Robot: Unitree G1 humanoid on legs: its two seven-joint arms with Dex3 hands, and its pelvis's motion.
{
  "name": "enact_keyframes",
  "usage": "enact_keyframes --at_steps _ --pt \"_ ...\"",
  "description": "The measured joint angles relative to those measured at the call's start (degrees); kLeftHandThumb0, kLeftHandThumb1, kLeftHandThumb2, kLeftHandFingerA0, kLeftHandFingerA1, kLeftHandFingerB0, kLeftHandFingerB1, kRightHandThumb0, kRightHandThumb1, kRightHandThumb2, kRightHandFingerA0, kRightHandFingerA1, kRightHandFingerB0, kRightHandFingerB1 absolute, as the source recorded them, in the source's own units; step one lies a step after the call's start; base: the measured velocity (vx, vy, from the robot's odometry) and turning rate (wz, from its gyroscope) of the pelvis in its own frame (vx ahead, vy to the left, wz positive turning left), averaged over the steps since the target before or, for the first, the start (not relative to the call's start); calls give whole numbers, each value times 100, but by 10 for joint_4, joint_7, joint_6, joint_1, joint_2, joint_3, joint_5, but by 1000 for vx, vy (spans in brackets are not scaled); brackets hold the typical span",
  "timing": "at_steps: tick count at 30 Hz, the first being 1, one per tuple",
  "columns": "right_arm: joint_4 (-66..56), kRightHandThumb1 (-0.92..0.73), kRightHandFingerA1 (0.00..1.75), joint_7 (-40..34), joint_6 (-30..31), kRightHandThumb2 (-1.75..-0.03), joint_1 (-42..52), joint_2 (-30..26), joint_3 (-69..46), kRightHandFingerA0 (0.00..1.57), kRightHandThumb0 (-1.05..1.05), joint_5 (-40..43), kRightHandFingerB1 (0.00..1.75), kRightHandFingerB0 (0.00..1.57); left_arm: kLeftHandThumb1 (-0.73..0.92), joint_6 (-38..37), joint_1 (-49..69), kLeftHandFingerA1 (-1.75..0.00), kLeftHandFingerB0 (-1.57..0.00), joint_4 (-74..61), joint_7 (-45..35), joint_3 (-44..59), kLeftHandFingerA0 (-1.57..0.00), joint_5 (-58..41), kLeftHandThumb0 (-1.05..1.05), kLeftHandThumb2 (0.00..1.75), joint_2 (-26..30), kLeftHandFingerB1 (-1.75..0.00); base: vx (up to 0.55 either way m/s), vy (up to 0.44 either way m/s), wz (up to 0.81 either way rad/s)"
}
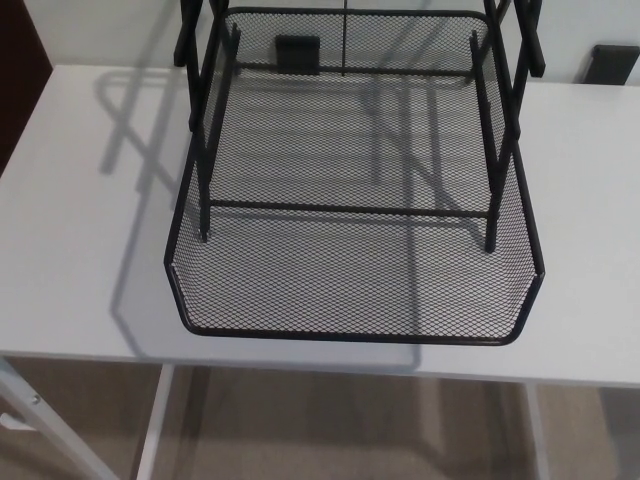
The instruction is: The robot walks towards a file tray kept in the middle of a desk and uses its right hand to grab a tray and pulls it out towards itself
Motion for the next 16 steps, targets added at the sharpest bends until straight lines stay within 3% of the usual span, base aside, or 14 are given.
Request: enact_keyframes --at_steps 3,8,9,11,12,15,16 --pt "2 -54 26 -3 -2 -85 -1 -1 1 5 -87 1 0 0 37 -3 0 -39 -28 -1 3 -1 -36 4 -66 53 0 -46 0 0 0" --pt "9 -50 29 -9 -5 -86 -4 -5 4 2 -78 2 10 0 38 -8 0 -38 -28 0 4 -1 -35 7 -64 53 0 -44 0 0 0" --pt "8 -63 37 -9 -5 -58 -4 -5 5 0 -70 2 8 0 38 -8 0 -38 -28 1 4 -1 -34 7 -63 53 0 -44 0 0 0" --pt "4 -62 35 -11 -5 -64 -4 -5 6 0 -68 4 6 0 39 -9 0 -38 -27 2 6 -2 -34 9 -62 53 1 -44 0 0 0" --pt "4 -50 27 -11 -5 -85 -4 -5 6 1 -77 5 10 0 38 -10 0 -38 -27 2 6 -2 -37 10 -66 53 1 -43 0 0 0" --pt "4 -50 28 -11 -5 -85 -4 -5 8 2 -78 9 9 0 37 -13 -1 -39 -27 2 9 -4 -39 13 -64 52 2 -44 0 0 0" --pt "4 -62 37 -12 -5 -59 -4 -5 8 0 -72 10 8 0 37 -14 -1 -40 -27 3 9 -4 -41 14 -64 53 2 -44 0 0 0"
